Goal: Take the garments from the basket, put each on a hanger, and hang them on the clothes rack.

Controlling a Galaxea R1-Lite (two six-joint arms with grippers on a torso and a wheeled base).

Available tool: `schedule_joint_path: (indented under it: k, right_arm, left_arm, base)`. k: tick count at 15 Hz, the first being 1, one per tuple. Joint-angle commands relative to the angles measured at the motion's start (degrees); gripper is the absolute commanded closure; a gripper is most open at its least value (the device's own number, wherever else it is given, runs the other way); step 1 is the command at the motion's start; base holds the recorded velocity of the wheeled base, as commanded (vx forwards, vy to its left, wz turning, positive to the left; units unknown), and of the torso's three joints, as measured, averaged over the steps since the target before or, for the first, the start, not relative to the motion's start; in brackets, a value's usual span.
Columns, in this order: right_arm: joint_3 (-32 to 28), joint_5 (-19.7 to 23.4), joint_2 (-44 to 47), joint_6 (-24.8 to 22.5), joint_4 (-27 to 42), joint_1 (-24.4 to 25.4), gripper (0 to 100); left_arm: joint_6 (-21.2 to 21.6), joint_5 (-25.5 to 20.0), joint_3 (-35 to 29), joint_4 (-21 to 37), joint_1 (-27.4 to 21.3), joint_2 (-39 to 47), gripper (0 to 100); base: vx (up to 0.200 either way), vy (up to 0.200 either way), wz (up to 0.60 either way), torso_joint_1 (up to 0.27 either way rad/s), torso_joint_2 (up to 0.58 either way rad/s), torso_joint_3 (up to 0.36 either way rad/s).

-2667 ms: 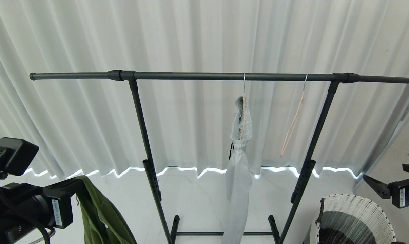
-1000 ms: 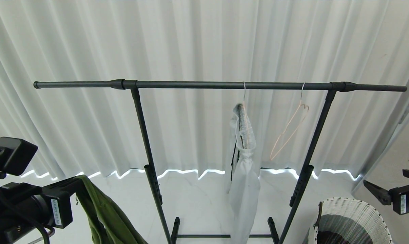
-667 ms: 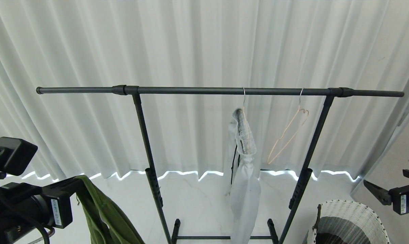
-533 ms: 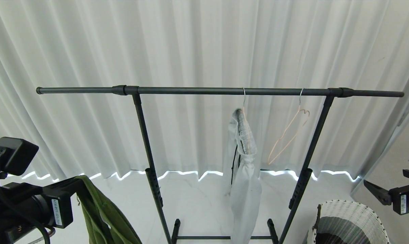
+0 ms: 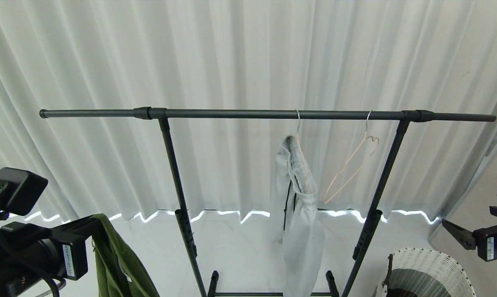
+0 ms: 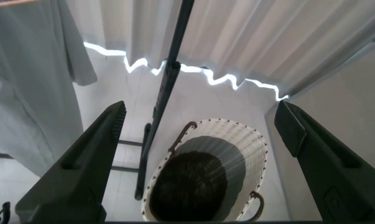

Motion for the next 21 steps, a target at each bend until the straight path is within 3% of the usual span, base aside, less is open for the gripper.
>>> schedule_joint_path:
  k: [1, 3, 8, 10, 13, 15, 18, 21]
  right_arm:
    - [0.01, 0.02, 0.11, -0.04, -0.05, 0.01, 0]
    - [0.1, 0.02, 0.11, -0.04, -0.05, 0.01, 0]
    - [0.27, 0.2, 0.98, -0.04, -0.05, 0.45, 0]
    - [-0.87, 0.2, -0.07, 1.72, -0.13, 4.31, 0]
    - [-11.77, -0.15, -0.07, 8.49, 2.77, 15.74, 0]
    - [-18.98, -0.95, 0.9, 9.63, 14.9, 21.1, 0]
    - [-31.02, -4.64, 6.87, 17.28, 27.73, 25.23, 0]
    - [-37.52, -9.73, 16.98, 21.94, 27.99, 25.32, 0]
  left_arm:
    - [0.04, 0.02, 0.12, -0.01, -0.01, 0.07, 100]
    - [0.04, 0.02, 0.12, -0.01, -0.01, 0.07, 100]
    - [0.04, -0.07, 0.38, -0.09, -0.1, -0.37, 100]
    - [0.04, 0.02, 0.29, -0.09, -0.19, -0.46, 100]
    - [0.04, -0.07, 0.29, -0.09, -0.19, -0.28, 100]
    - [0.04, 0.02, 0.29, -0.09, -0.27, -0.37, 100]
    - [0.04, -0.07, 0.29, -0.09, -0.19, -0.72, 100]
    - [0.04, -0.07, 0.38, -0.09, -0.36, -0.99, 100]
  base:
    - [0.2, 0.0, 0.0, 0.012, 0.01, -0.002]
    - [0.2, 0.0, 0.0, 0.015, 0.0, -0.002]
    - [0.0, 0.0, 0.0, 0.0, 0.0, 0.0]
    - [0.0, 0.0, 0.0, 0.0, 0.0, 0.0]
    - [0.0, 0.0, 0.0, 0.0, 0.0, 0.0]
    - [0.0, 0.0, 0.0, 0.0, 0.0, 0.0]
    - [0.0, 0.0, 0.0, 0.0, 0.0, 0.0]
    - [0.0, 0.0, 0.0, 0.0, 0.0, 0.0]
